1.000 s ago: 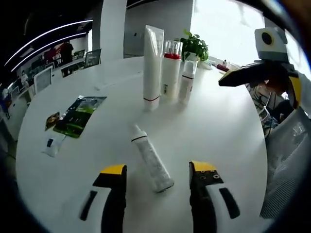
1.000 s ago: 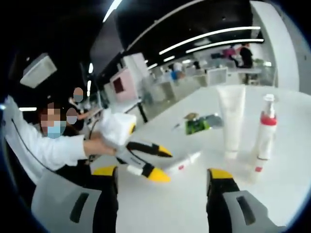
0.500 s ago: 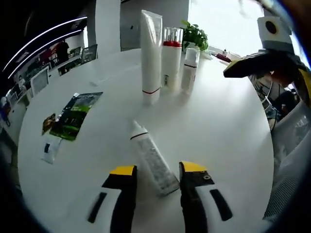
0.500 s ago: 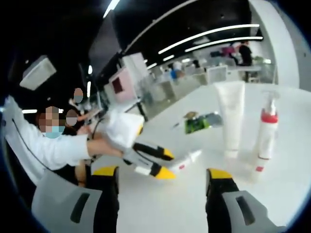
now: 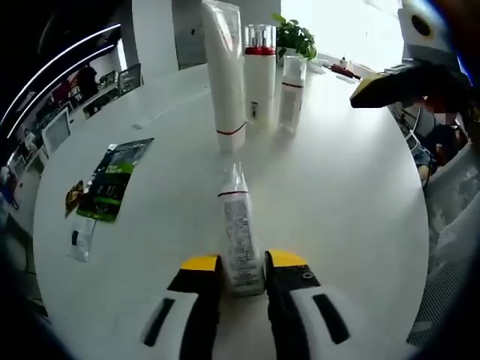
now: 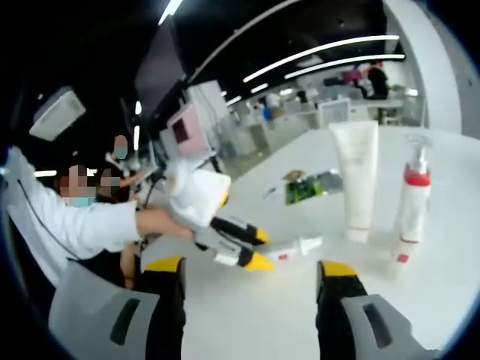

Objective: Arrange the skincare products in the storage area until every visible bottle or jar stands upright without overlapping.

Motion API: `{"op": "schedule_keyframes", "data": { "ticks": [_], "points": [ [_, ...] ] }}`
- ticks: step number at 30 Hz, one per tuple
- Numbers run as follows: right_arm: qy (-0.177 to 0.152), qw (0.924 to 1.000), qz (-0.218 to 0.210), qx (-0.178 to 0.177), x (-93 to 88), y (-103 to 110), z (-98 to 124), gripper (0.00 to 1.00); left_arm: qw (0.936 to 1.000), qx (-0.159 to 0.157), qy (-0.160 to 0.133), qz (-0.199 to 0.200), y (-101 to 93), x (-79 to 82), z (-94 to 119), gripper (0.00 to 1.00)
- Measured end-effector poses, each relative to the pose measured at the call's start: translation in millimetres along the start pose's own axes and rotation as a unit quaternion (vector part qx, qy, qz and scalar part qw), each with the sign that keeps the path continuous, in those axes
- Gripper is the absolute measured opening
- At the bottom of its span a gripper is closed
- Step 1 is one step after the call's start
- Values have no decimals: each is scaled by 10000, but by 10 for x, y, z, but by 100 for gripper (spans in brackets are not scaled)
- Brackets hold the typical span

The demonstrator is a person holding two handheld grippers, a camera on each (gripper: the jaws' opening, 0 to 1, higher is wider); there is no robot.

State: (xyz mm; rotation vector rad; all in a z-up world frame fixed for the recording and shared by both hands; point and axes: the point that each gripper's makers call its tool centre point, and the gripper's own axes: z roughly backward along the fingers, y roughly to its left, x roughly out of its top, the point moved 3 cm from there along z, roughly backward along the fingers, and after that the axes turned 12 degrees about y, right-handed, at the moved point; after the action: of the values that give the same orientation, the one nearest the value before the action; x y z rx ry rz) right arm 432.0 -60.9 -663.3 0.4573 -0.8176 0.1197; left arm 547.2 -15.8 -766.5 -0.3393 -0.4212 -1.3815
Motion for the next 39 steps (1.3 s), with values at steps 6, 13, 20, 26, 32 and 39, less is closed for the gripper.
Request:
{"op": "schedule_keyframes", "data": {
  "ticks": [6,13,20,26,32,39],
  "points": [
    [23,9996,-281,3,-62,-49,-35,68,9999,27,-2,-121,1,-14,-13,18],
    [-5,9982,-579,-137,-112,-176,-60,63,9995,140,-238,-133,-25,1,5,18],
    [-198,9913,-1303,-74,-143,-299,-208,58,9986,179,-488,-64,-79,-36,66,18],
    [-676,9747,-2120,204,-60,-358,-377,55,9972,253,-701,-40,-87,-43,114,18],
    [-1170,9323,-3374,565,-94,-458,-586,43,9971,73,-723,217,-86,-30,165,18],
    [-1150,9045,-4047,698,-236,-470,-752,50,9964,-157,-649,530,-82,-41,202,18]
  ]
}}
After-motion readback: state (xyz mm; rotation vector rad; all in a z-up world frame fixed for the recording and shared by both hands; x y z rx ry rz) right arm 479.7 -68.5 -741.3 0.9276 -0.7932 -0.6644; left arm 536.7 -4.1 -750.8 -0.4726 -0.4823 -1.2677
